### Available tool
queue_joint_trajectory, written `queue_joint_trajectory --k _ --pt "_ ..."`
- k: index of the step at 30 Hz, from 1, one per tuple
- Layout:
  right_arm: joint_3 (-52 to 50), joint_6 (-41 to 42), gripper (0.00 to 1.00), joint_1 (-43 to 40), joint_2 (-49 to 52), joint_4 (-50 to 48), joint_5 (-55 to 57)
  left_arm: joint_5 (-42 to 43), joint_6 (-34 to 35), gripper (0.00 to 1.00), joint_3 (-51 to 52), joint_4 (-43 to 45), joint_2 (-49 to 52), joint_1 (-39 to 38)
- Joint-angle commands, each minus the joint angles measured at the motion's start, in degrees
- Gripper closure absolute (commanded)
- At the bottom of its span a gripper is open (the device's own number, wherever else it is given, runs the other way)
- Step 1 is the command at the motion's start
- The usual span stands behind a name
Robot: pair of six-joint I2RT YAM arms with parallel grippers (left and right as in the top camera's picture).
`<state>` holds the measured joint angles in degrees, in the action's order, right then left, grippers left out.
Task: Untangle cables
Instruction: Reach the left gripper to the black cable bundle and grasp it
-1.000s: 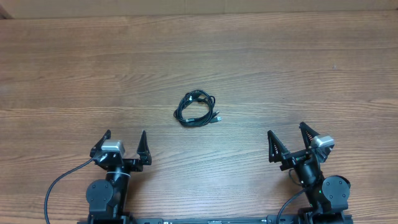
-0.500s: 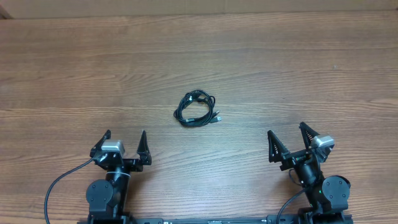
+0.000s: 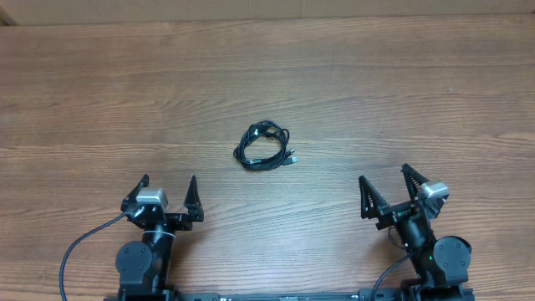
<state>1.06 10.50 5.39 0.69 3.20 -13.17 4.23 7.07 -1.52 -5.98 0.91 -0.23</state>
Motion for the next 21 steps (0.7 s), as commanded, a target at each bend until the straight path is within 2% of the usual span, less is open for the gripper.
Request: queue_joint_trajectory --k 1,4,7,10,12,15,17,21 --pt "-0.57 0.28 0.00 0.39 -0.39 -1.44 -7.67 0.17 -0.48 0.00 0.44 0.17 -0.42 0.26" --pt "-0.11 7.89 0.00 0.33 0.04 -1.60 -11.93 3.98 -0.44 0.00 -1.07 0.24 1.38 0.28" --pt "3.69 7.98 0.00 0.33 2.40 -1.22 -15.98 9.35 -0.39 0.00 -5.73 1.53 5.44 0.26" --pt "9.46 7.96 0.00 0.33 7.74 2.29 -17.99 9.57 -0.15 0.00 -11.89 1.57 11.87 0.26" --pt "14.51 7.93 0.00 0.33 13.81 4.39 -20.28 12.20 2.25 0.01 -17.00 3.10 17.09 0.26" --pt "21.86 7.87 0.00 0.33 23.19 6.08 -25.11 16.85 2.40 0.00 -24.06 3.21 24.02 0.26" --pt "27.34 7.06 0.00 0.33 29.16 10.14 -27.54 19.82 2.38 0.01 -28.02 3.04 28.57 0.24" --pt "42.99 5.07 0.00 0.33 43.01 26.56 -27.65 20.92 2.14 0.00 -38.53 -2.51 41.99 0.20"
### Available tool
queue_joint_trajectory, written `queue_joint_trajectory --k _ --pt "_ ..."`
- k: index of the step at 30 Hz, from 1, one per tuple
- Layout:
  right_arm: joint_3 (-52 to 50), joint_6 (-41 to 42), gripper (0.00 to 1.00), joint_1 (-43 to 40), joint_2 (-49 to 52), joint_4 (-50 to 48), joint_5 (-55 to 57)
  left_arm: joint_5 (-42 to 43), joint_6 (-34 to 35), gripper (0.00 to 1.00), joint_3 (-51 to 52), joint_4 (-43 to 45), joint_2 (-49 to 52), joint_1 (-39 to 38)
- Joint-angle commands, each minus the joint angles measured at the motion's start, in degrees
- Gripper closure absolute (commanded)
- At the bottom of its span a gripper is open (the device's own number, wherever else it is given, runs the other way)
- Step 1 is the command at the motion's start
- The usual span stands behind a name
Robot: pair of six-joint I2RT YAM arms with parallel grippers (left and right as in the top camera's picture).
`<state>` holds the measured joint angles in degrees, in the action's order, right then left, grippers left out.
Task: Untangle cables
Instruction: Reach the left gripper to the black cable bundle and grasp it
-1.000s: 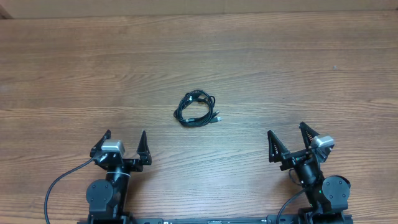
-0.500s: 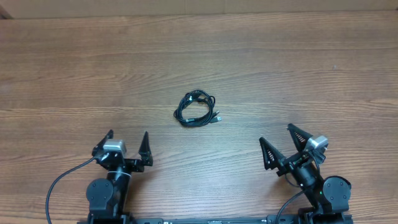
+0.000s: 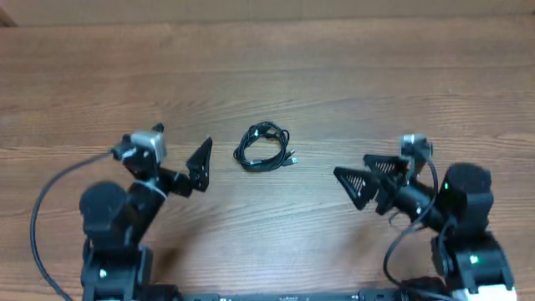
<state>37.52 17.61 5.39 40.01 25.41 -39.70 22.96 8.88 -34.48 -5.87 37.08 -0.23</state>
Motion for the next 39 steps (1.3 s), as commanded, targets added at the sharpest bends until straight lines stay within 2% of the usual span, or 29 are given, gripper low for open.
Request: queue_joint_trajectory --k 1,3,5,8,11,15,17,19,21,23,24,25,28,30,34,39 --pt "10.73 -3.17 0.00 0.33 6.84 8.22 -1.09 2.23 0.33 0.00 -9.29 -5.55 10.43 0.20" --pt "16.13 -3.10 0.00 0.33 11.17 11.65 -1.11 2.14 -0.20 0.00 -17.64 -13.70 18.95 0.20" --pt "17.73 -3.04 0.00 0.33 13.05 11.32 -1.11 2.10 -3.52 0.00 -27.56 -24.59 28.44 0.07" --pt "17.73 -3.04 0.00 0.35 13.49 10.12 -0.90 0.04 -7.37 0.00 -33.97 -31.50 37.11 -2.73" --pt "17.73 -3.02 0.00 0.35 13.57 9.20 -0.87 -0.44 -7.61 0.01 -34.49 -30.53 41.64 -6.51" --pt "17.70 -1.18 0.00 0.35 18.62 10.34 -0.92 1.64 -2.40 0.00 -34.49 -29.22 46.21 -9.11" --pt "17.70 -0.83 0.07 0.35 22.34 10.84 -0.92 -0.13 -2.47 0.00 -34.49 -27.71 47.04 -9.01" --pt "17.70 0.70 0.11 0.35 25.83 10.34 -0.94 -1.11 0.61 0.17 -34.47 -26.80 47.52 -9.07" --pt "17.70 2.21 0.15 0.37 27.85 9.49 -0.92 -5.53 2.89 0.21 -34.47 -25.62 49.46 -10.40" --pt "17.70 2.38 0.18 0.37 28.87 9.31 -0.90 -15.85 2.91 0.24 -34.49 -24.81 52.41 -11.85" --pt "17.70 2.36 0.21 0.35 28.85 9.38 -0.68 -16.74 2.34 0.25 -34.49 -24.72 54.03 -11.91" --pt "17.70 2.45 0.27 0.35 28.85 9.29 1.36 -15.91 0.13 0.29 -34.49 -24.72 56.87 -11.91" --pt "17.70 3.67 0.31 0.35 28.85 7.74 4.28 -15.67 -2.19 0.33 -34.49 -26.51 62.75 -12.09" --pt "17.70 3.65 0.32 0.35 28.85 6.56 4.28 -15.43 -4.74 0.42 -34.49 -26.43 66.77 -12.41" --pt "17.70 3.65 0.30 0.35 28.85 8.11 7.93 -10.99 -8.57 0.42 -34.49 -23.52 70.73 -12.59" --pt "17.70 3.65 0.26 0.35 28.85 7.37 8.15 -11.19 -11.87 0.43 -34.47 -18.23 74.16 -13.33"
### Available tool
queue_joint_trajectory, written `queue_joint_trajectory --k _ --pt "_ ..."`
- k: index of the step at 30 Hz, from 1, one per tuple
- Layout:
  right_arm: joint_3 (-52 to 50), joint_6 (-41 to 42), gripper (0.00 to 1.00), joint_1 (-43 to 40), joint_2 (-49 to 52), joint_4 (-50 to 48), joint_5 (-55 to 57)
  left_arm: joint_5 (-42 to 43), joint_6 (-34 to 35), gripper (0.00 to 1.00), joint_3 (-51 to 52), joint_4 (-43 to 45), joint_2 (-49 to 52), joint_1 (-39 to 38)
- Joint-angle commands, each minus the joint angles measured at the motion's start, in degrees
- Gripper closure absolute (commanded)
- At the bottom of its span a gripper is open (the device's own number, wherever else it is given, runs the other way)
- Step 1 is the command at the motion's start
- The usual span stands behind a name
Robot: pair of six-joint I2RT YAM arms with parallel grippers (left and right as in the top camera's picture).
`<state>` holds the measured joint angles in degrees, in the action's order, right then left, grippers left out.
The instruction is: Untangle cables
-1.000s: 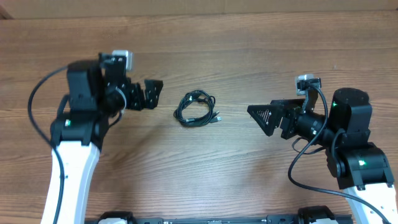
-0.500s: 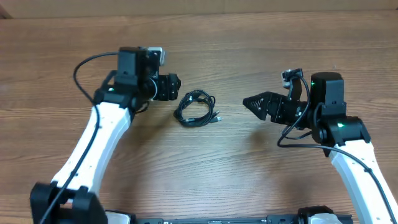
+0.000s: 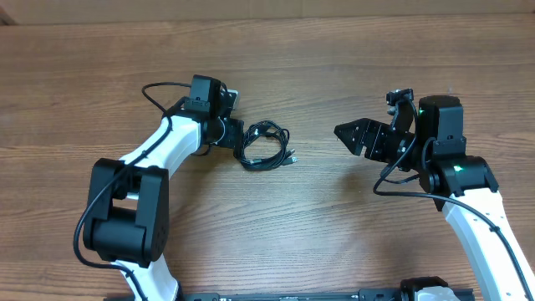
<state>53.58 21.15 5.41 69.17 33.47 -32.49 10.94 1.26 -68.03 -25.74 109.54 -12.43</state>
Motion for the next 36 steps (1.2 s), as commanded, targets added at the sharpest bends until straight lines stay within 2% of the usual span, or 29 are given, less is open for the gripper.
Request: queue_joint_trajectory --k 1,4,12,15,17,19,20,22,23,24,26,29,30,32,36 --pt "1.64 0.11 0.25 0.33 -0.31 -0.87 0.94 0.72 -4.55 0.43 -0.92 2.08 2.19 -1.44" --pt "1.64 0.11 0.22 0.33 -0.31 -2.29 0.94 0.72 -5.66 0.46 -0.92 3.23 2.78 -3.10" --pt "1.64 0.11 0.22 0.33 -0.31 -2.25 0.94 0.74 -7.67 0.46 -0.94 3.34 2.80 -4.90" --pt "1.64 0.11 0.21 0.33 -0.31 -2.01 0.92 4.20 -10.19 0.49 -0.98 1.73 2.80 -4.90" --pt "1.64 0.11 0.22 0.33 -0.31 -1.84 0.92 0.46 -10.47 0.50 -0.81 -0.42 3.02 -5.62" --pt "1.64 0.11 0.21 0.33 -0.31 -1.66 0.92 -3.54 -10.12 0.61 -0.74 1.07 4.22 -6.54" --pt "1.64 0.09 0.21 0.33 -0.31 -1.70 0.94 -5.29 -9.22 0.75 -0.74 1.70 4.83 -6.84" --pt "1.64 0.09 0.21 0.33 -0.31 -1.90 0.96 -5.55 -6.71 0.81 -0.74 2.73 6.12 -6.93" --pt "1.64 0.09 0.21 0.33 -0.28 -1.90 0.94 -5.11 -6.08 0.93 -0.76 2.60 6.21 -6.99" --pt "1.64 0.11 0.21 0.35 -0.31 -1.92 0.92 -5.16 -4.90 0.96 -0.87 2.36 6.01 -7.08" --pt "1.64 0.09 0.21 0.83 -0.31 -1.90 0.74 -5.16 0.59 0.96 -3.17 -0.55 4.04 -7.02" --pt "1.64 0.13 0.23 3.34 -0.31 -2.58 -2.16 -4.28 10.95 0.96 -13.35 -11.08 -0.96 -6.45" --pt "1.66 0.17 0.23 3.65 -0.31 -2.62 -2.45 -3.13 12.48 0.96 -15.80 -13.49 -1.90 -6.40" --pt "1.66 2.95 0.27 4.94 -0.31 -4.74 -8.41 -0.76 18.95 0.96 -21.73 -20.28 -4.35 -6.40" --pt "1.66 6.14 0.29 6.54 -0.31 -6.67 -8.26 -0.35 28.26 0.96 -22.67 -24.79 -5.03 -6.40"
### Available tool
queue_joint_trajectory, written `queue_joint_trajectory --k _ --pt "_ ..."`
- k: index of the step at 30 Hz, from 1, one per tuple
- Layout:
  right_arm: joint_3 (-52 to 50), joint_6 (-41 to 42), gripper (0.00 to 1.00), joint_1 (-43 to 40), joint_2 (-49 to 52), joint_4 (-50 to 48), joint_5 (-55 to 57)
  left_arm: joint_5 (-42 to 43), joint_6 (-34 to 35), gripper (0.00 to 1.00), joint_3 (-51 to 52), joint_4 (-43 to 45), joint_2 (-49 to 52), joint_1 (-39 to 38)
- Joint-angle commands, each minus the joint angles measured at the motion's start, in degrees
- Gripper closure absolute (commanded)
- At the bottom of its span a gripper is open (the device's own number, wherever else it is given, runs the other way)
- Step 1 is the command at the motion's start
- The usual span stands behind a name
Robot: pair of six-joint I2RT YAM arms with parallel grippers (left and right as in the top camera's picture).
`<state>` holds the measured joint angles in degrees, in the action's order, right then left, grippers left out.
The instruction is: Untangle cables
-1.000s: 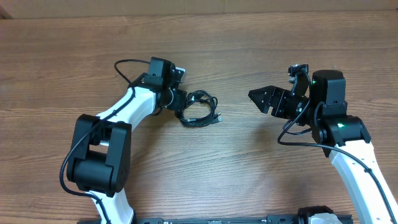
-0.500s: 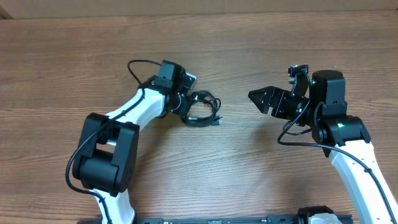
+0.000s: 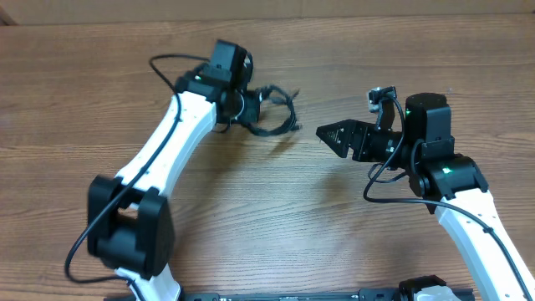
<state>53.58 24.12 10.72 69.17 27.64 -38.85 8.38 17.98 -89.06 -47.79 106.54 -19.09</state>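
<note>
A small tangled bundle of black cables hangs at the tip of my left gripper, which is shut on the bundle's left side, above the far middle of the wooden table. A loose cable end with a plug sticks out to the right of the bundle. My right gripper is open and points left at the bundle from a short gap to its right, with nothing between its fingers.
My left arm stretches diagonally from the near left edge to the bundle, with its own black lead looping above the wrist. The right arm rises from the near right corner. Nothing else lies on the table.
My left gripper was at the left edge of the bundle lying on the table; now it holds the bundle farther back and to the right. The right gripper has moved slightly left, closer to the bundle.
Both arms were folded at the near edge with open grippers, the bundle lying mid-table. Then both were raised and turned toward it. Then the left gripper was at the bundle's left edge with the right one off to the side. Now the left holds the displaced bundle.
</note>
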Motion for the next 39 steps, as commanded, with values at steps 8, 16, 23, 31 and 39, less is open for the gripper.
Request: queue_joint_trajectory --k 8,16,23,31,39 --pt "1.64 20.50 0.38 9.09 1.27 0.02 18.73 7.08 -17.05 0.96 -1.64 1.18 -1.84 0.31" --pt "1.68 20.65 0.37 8.94 6.93 -6.99 16.96 16.00 -43.15 0.96 -2.01 9.40 -2.62 0.33" --pt "20.39 15.87 0.39 1.75 6.71 8.00 8.79 26.58 -15.13 0.96 -3.04 13.66 -12.31 2.58" --pt "24.87 19.85 0.47 0.76 7.28 15.41 14.75 32.79 -21.07 0.96 -2.97 2.75 -16.24 2.67" --pt "24.39 21.09 0.50 0.83 13.42 20.52 15.26 27.19 -24.02 0.96 -2.93 -2.14 -16.22 2.69"
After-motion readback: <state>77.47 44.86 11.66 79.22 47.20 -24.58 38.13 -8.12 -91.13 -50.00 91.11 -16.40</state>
